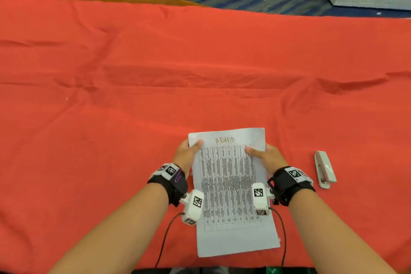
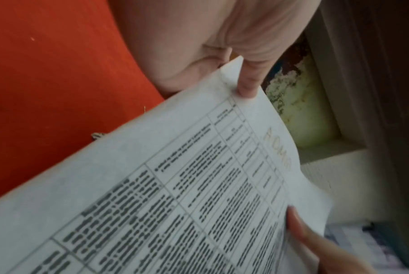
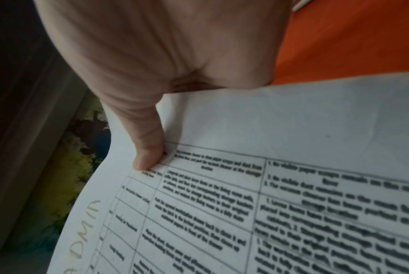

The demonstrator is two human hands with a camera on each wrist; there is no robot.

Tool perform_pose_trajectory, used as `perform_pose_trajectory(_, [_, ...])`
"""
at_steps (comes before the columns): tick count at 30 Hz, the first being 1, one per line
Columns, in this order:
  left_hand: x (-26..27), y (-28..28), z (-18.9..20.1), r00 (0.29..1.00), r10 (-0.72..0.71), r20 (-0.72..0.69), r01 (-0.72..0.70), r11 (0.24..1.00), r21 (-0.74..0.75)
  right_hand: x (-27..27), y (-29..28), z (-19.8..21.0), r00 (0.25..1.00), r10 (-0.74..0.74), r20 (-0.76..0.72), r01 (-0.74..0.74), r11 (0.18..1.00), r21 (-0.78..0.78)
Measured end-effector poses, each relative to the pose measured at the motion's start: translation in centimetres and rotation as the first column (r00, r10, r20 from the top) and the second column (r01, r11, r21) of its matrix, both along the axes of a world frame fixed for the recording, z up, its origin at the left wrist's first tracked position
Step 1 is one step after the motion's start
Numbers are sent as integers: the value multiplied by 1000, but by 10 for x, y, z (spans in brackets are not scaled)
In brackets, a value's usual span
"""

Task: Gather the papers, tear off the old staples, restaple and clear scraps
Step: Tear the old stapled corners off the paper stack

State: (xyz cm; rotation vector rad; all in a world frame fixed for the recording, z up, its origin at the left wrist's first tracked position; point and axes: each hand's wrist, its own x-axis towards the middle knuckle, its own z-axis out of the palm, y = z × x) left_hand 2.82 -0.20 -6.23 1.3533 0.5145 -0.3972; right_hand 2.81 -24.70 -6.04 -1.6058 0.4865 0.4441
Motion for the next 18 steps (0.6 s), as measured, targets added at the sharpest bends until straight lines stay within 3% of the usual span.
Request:
perform_pose_trajectory(3, [7,-10,-7,999,-33,37,24,972,235,2,-4,-14,999,-8,-31,8,1000,4])
perform_pose_trajectory(7, [18,-18,-12,998,-67,9,60,939,338,7,-5,-19,998,-21,-59,21,1000,5])
perform_pose_trajectory(18, [12,-20,-39,988,-106,-109,133,952,276,10,-12,-32,995,-85,-43,85,996,-10])
